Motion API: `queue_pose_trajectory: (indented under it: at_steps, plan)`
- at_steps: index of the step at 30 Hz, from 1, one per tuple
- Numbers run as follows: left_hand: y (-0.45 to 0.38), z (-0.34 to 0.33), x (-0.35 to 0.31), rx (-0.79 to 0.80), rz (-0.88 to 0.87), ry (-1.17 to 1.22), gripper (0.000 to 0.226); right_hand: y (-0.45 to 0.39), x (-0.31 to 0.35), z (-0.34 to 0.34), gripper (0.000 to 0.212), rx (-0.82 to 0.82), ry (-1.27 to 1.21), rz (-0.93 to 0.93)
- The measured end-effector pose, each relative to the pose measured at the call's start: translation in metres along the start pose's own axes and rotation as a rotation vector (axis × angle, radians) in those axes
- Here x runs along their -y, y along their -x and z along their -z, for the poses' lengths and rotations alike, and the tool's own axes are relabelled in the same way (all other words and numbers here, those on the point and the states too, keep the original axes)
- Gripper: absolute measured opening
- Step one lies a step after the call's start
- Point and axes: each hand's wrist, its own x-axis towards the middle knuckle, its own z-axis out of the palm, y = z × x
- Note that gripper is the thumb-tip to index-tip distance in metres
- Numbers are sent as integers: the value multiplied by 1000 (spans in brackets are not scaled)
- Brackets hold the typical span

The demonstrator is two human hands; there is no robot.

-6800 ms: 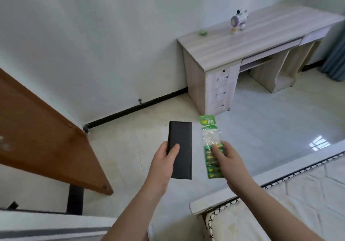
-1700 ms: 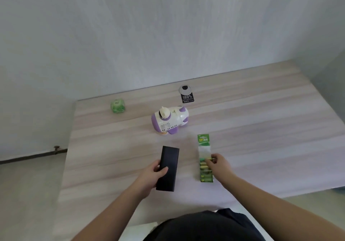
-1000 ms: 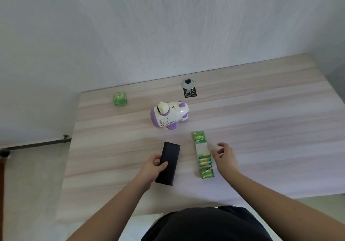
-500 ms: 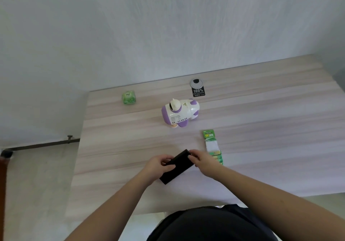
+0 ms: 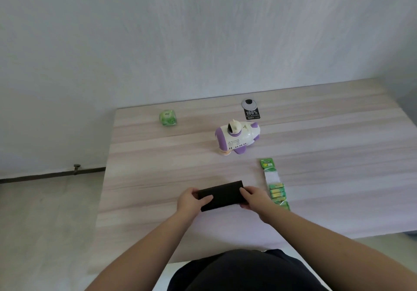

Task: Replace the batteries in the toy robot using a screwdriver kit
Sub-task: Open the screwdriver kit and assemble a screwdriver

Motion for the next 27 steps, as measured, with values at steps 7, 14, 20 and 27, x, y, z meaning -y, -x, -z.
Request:
queue_pose_trajectory:
  at_steps: [7, 14, 20, 27]
  plan:
    - [-9, 0, 4, -3, -11, -7, 52, 12, 1, -4, 35, -186, 415, 133]
    - [-10, -4, 2, 12, -46, -45, 44, 10, -8, 6, 37, -158, 449, 152]
    - [-8, -3, -5, -50, -156, -271, 36, 6, -7, 8, 34, -138, 557, 164]
    - [-6, -4, -6, -99, -193, -370, 55, -5, -1, 5, 22, -155, 708, 147]
